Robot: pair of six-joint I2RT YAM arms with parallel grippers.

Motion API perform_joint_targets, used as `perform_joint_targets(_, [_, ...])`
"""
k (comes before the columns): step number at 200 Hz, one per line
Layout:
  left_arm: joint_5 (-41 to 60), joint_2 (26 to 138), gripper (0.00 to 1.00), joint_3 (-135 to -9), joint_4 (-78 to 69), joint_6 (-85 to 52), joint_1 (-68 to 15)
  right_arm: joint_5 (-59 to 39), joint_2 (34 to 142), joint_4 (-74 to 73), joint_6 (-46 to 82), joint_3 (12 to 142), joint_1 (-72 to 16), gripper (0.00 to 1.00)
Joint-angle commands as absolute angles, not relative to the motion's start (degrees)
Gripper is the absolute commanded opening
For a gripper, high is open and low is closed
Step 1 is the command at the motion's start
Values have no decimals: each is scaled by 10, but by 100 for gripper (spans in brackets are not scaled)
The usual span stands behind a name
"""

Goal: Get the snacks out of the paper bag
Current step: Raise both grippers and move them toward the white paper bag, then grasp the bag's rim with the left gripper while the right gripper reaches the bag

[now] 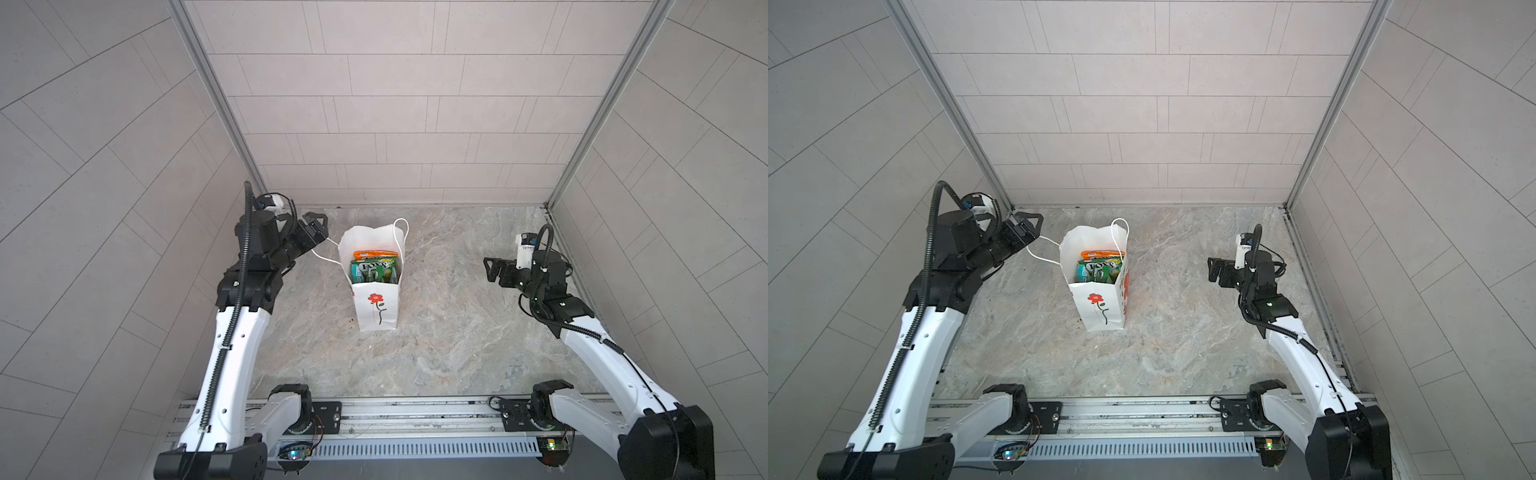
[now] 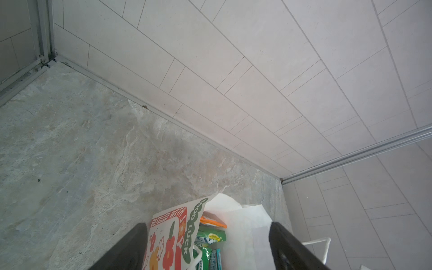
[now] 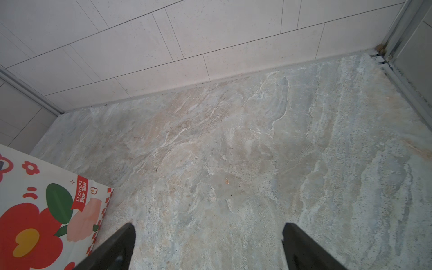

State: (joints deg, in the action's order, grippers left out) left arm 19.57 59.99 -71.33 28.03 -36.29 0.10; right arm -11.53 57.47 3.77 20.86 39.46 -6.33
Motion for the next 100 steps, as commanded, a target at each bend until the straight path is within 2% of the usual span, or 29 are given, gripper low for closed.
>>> perform_joint_targets(1, [226, 602, 80, -710, 305, -370, 2, -132, 569, 44, 220, 403, -64, 99])
perform_joint_targets(55, [223, 596, 64, -685, 311, -377, 2, -133, 574, 42, 222, 402, -64, 99])
perform_joint_targets(100, [241, 599, 44, -662, 278, -391, 2, -142, 581, 40, 224, 403, -64, 99])
